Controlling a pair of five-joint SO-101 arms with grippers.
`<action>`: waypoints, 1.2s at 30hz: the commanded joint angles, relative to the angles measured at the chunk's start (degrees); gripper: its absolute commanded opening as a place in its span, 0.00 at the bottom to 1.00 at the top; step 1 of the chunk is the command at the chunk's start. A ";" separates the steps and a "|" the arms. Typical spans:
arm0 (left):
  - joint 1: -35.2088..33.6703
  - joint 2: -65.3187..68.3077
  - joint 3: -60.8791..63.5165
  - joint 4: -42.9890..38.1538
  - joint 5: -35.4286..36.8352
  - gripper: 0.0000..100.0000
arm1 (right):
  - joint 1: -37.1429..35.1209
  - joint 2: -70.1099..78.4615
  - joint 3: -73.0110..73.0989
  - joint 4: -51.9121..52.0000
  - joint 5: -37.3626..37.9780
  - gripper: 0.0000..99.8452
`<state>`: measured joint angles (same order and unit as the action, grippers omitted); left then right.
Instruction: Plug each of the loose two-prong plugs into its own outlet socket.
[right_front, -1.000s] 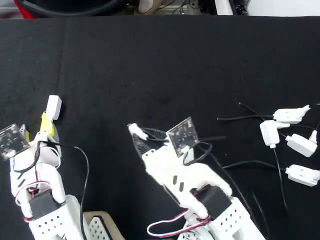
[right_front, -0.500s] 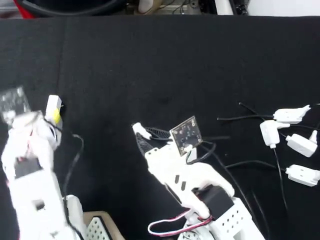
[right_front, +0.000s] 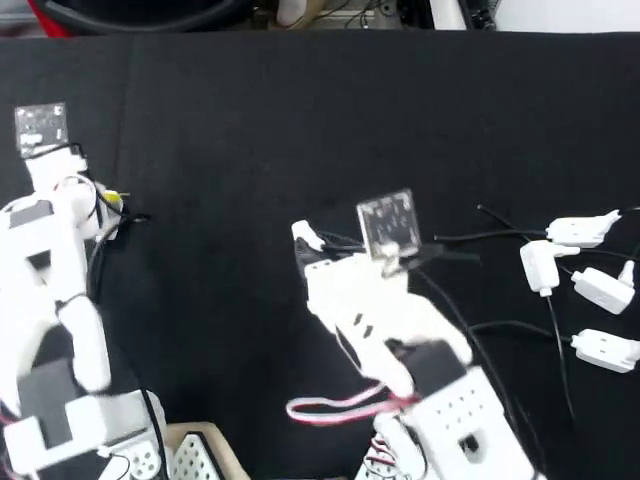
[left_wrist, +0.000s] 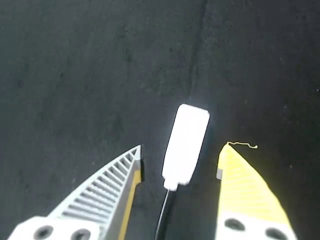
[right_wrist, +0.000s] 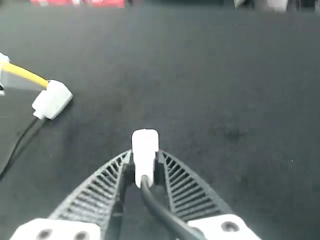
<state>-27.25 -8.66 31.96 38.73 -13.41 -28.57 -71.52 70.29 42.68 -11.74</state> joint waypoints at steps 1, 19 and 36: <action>0.66 7.21 -10.77 1.49 -1.14 0.25 | 0.88 12.79 -7.69 -0.35 -0.35 0.01; 0.57 40.53 -49.45 24.35 -6.86 0.24 | 0.88 19.65 -10.42 -0.44 -0.09 0.01; 16.75 40.18 -59.30 52.40 -6.95 0.03 | 7.91 20.18 -13.14 0.26 -1.41 0.01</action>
<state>-18.64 36.09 -25.10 85.93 -20.26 -25.32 -51.38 61.49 42.68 -11.74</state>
